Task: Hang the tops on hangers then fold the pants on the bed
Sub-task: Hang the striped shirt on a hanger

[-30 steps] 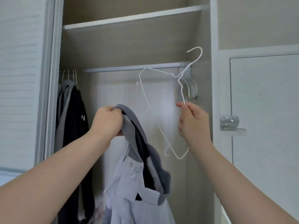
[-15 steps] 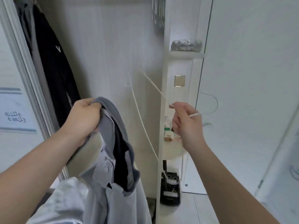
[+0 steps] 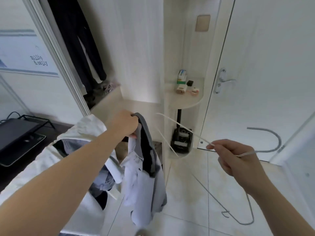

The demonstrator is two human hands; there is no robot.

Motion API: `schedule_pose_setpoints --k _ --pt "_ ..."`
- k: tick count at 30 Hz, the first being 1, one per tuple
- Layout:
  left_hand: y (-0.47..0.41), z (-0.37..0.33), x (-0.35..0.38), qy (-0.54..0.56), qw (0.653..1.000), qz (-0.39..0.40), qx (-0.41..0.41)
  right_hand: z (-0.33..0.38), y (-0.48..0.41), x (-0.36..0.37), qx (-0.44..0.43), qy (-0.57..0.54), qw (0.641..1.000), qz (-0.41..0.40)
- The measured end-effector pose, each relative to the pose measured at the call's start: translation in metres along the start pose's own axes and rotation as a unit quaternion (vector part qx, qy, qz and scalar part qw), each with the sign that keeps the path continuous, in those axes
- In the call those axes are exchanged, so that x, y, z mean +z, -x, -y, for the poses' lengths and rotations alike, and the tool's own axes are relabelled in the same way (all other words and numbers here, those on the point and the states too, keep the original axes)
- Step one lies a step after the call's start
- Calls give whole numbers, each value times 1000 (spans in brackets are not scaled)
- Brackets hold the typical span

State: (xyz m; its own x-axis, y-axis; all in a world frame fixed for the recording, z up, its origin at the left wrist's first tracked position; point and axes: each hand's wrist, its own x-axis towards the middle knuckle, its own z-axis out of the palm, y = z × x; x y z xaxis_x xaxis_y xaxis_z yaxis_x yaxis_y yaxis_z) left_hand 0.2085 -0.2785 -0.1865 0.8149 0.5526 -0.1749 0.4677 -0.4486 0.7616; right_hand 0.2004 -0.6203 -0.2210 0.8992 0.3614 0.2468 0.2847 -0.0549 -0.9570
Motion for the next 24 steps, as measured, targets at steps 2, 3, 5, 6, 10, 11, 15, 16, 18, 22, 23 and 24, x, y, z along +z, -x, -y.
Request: schedule_pose_setpoints --k 2,3,5,6,10,11,15,16,18,22,23,24 --pt "16 4 19 -24 1000 11 -10 -10 24 -9 17 23 999 18" --pt "24 4 28 -35 999 12 -10 -13 33 -12 20 36 999 25" --pt "40 2 44 -46 999 23 0 -17 46 -20 12 62 997 37" --pt "48 0 50 -50 998 31 14 -17 52 -24 4 69 997 44" --pt "82 -16 68 -108 987 34 113 -14 66 -40 -29 103 993 57" --pt "89 -22 72 -142 980 24 141 -13 68 -45 -35 118 991 56" --pt "115 -44 85 -223 950 -1 217 -13 70 -58 -42 185 978 82" --pt "123 -50 88 -218 948 10 230 -14 69 -60 -42 189 977 87" --pt "139 -62 96 -188 950 50 245 -15 66 -58 -34 195 975 99" --pt "165 -80 109 -121 951 133 252 -23 62 -46 25 155 982 107" --pt "170 -80 114 -123 948 144 255 -24 63 -43 31 120 988 92" --pt "175 -79 120 -142 944 149 259 -24 65 -40 31 88 992 80"
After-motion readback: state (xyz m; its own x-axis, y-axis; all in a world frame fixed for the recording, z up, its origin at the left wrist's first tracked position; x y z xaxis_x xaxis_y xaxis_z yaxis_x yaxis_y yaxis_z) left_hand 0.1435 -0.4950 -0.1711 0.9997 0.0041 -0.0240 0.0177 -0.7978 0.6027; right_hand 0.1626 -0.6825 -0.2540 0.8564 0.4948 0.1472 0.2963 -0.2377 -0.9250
